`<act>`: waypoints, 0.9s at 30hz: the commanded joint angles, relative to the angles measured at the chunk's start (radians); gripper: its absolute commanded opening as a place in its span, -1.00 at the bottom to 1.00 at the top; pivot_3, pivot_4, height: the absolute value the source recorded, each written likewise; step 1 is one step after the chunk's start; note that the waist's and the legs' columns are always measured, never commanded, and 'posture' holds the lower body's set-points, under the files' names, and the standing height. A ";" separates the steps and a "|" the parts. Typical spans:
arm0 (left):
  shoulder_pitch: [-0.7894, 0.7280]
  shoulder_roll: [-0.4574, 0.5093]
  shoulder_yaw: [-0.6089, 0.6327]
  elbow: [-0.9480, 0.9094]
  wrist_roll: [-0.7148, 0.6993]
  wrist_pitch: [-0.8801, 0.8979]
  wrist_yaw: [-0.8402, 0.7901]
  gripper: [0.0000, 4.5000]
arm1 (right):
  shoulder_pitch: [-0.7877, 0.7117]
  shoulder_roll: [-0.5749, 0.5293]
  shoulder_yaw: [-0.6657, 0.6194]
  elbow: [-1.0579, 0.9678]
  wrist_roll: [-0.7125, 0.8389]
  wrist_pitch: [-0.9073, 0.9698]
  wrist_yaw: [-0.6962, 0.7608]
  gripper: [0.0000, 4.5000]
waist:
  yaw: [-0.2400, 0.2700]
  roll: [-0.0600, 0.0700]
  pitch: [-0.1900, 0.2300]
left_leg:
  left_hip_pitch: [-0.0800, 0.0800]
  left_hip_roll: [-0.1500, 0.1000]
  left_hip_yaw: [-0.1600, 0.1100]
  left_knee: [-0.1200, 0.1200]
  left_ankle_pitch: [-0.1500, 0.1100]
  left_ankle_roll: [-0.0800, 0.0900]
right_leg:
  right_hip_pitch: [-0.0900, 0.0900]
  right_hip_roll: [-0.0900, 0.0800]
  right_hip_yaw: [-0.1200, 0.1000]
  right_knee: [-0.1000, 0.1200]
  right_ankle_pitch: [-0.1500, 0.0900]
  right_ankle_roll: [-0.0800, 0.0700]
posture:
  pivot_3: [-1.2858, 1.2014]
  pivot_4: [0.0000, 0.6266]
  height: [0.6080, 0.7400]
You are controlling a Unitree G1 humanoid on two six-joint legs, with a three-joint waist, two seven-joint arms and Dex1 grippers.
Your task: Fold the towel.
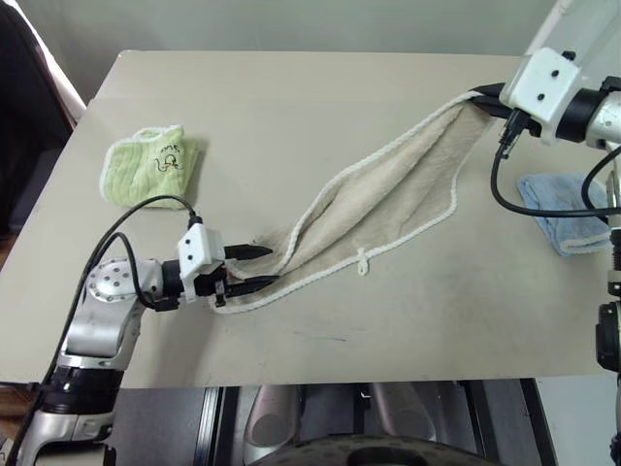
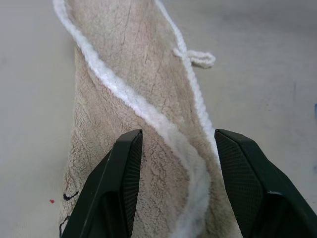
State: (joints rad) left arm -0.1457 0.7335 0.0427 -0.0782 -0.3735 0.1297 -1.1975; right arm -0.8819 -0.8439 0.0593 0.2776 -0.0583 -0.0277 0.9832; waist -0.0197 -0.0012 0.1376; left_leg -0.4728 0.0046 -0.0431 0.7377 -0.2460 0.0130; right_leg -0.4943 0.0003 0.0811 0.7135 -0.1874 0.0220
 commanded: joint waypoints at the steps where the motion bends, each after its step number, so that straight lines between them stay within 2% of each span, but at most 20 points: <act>1: -0.034 0.003 -0.019 0.009 0.018 -0.008 0.001 0.12 | -0.007 -0.020 -0.028 -0.034 0.009 -0.003 -0.013 -1.00 | 0.000 0.000 0.000 | 0.000 0.000 0.000 0.000 0.000 0.000 | 0.000 0.000 0.000 0.000 0.000 0.000 | 0.03 -0.52 0.36; 10: -0.095 0.005 -0.058 0.096 0.041 -0.033 -0.031 0.12 | 0.009 -0.030 -0.035 -0.054 0.010 0.009 -0.012 -1.00 | 0.000 0.000 0.000 | 0.000 0.000 0.000 0.000 0.000 0.000 | 0.000 0.000 0.000 0.000 0.000 0.000 | 0.03 -0.52 0.36; 17: -0.089 0.022 -0.049 0.048 0.006 0.032 -0.055 0.12 | 0.016 -0.034 -0.034 -0.060 0.009 0.010 -0.017 -1.00 | 0.000 0.000 0.000 | 0.000 0.000 0.000 0.000 0.000 0.000 | 0.000 0.000 0.000 0.000 0.000 0.000 | 0.03 -0.52 0.36; 27: -0.070 0.038 -0.063 0.073 0.033 0.042 -0.062 0.12 | 0.015 -0.026 -0.028 -0.053 0.006 0.005 -0.026 -1.00 | 0.000 0.000 0.000 | 0.000 0.000 0.000 0.000 0.000 0.000 | 0.000 0.000 0.000 0.000 0.000 0.000 | 0.03 -0.52 0.36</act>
State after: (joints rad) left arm -0.2212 0.7554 -0.0197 0.0006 -0.3458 0.1760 -1.2461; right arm -0.8531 -0.8583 0.0593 0.2542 -0.0594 -0.0153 0.9722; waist -0.0200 -0.0012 0.1376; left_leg -0.4731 0.0046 -0.0431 0.7376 -0.2460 0.0129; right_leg -0.4946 0.0004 0.0811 0.7135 -0.1874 0.0221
